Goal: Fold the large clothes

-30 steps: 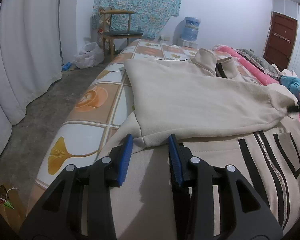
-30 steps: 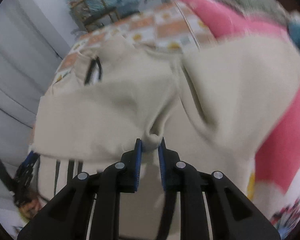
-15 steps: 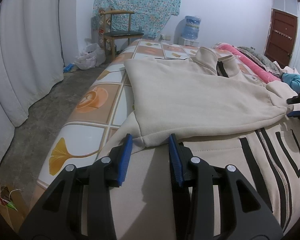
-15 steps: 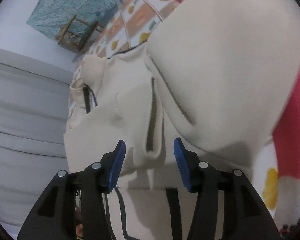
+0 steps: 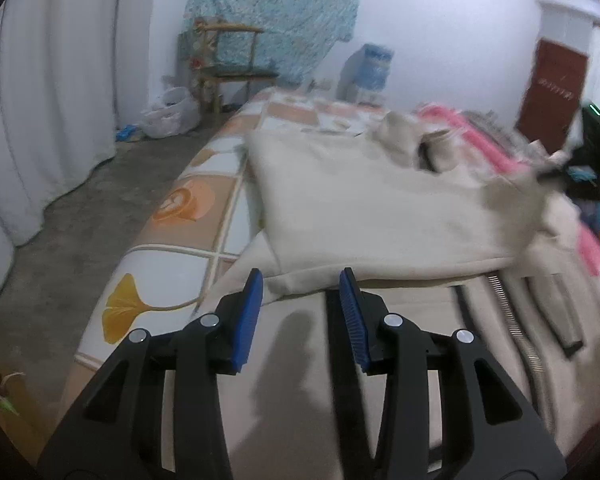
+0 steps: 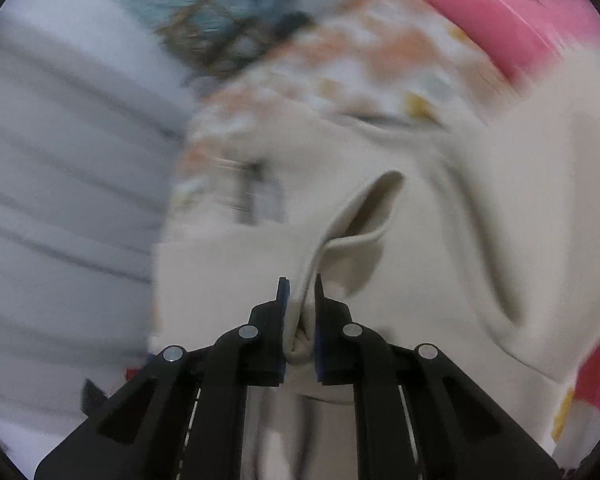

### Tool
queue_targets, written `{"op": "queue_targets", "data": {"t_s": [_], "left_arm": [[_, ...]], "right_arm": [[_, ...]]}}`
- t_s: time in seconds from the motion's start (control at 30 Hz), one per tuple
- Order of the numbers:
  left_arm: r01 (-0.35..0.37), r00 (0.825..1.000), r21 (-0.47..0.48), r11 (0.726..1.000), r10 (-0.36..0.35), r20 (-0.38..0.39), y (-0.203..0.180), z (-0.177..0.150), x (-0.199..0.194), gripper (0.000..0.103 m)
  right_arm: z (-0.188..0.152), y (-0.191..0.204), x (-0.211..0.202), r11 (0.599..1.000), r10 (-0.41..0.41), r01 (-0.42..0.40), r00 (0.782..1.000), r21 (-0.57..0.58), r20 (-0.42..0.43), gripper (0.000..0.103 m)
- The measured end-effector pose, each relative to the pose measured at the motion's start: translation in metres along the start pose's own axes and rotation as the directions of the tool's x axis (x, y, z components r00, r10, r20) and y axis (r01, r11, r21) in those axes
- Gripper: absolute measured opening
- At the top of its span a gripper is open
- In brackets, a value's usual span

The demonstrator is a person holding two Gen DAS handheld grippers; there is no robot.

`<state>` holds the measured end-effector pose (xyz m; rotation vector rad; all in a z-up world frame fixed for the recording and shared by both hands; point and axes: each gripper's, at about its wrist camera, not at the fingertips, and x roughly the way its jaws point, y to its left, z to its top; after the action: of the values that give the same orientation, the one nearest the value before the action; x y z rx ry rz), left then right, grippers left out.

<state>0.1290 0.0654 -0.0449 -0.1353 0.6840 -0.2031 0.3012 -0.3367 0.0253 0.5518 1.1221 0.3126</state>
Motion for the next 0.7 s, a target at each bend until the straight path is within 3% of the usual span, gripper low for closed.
{"op": "queue_targets", "data": {"t_s": [0.17, 0.27, 0.33, 0.4, 0.47, 0.5, 0.53, 0.63, 0.7], "left_arm": [[0.142, 0.990, -0.023, 0.990, -0.142, -0.005, -0.005, -0.004, -0.017, 0.038], [0.155, 0.987, -0.046, 0.987, -0.156, -0.028, -0.009, -0.007, -0.011, 0.038], [0.130, 0.991, -0.041, 0.991, -0.131, -0.031, -0.011, -0.006, -0.007, 0.038], [0.075, 0.996, -0.038, 0.996, -0.077, -0.037, -0.010, -0.002, 0.001, 0.038], [0.000, 0.999, -0.054, 0.999, -0.003, -0.054, -0.005, 0.001, 0.008, 0.038], [-0.033, 0.998, -0.067, 0.997, 0.029, -0.061, -0.001, 0.002, 0.011, 0.038], [-0.062, 0.996, -0.090, 0.994, 0.056, -0.068, 0.004, 0.004, 0.015, 0.038], [-0.080, 0.994, -0.171, 0.982, 0.065, -0.088, 0.020, 0.005, 0.024, 0.037], [-0.082, 0.995, -0.197, 0.977, 0.067, -0.079, 0.023, 0.006, 0.024, 0.036]], "right_arm": [[0.037, 0.154, 0.050, 0.967, 0.101, -0.118, 0.991, -0.227, -0.084, 0.010], [0.036, 0.280, 0.094, 0.889, 0.227, -0.280, 0.957, -0.362, -0.181, 0.010], [0.030, 0.364, 0.095, 0.783, 0.383, -0.447, 0.894, -0.432, -0.231, 0.010], [0.029, 0.409, 0.087, 0.701, 0.492, -0.548, 0.835, -0.456, -0.247, 0.010], [0.035, 0.425, 0.081, 0.668, 0.539, -0.568, 0.815, -0.481, -0.213, 0.010], [0.039, 0.420, 0.083, 0.674, 0.543, -0.566, 0.816, -0.476, -0.201, 0.010], [0.044, 0.409, 0.087, 0.692, 0.526, -0.544, 0.830, -0.474, -0.184, 0.010], [0.054, 0.344, 0.106, 0.793, 0.386, -0.383, 0.917, -0.474, -0.095, 0.010], [0.060, 0.284, 0.115, 0.860, 0.295, -0.300, 0.952, -0.413, -0.077, 0.010]]}}
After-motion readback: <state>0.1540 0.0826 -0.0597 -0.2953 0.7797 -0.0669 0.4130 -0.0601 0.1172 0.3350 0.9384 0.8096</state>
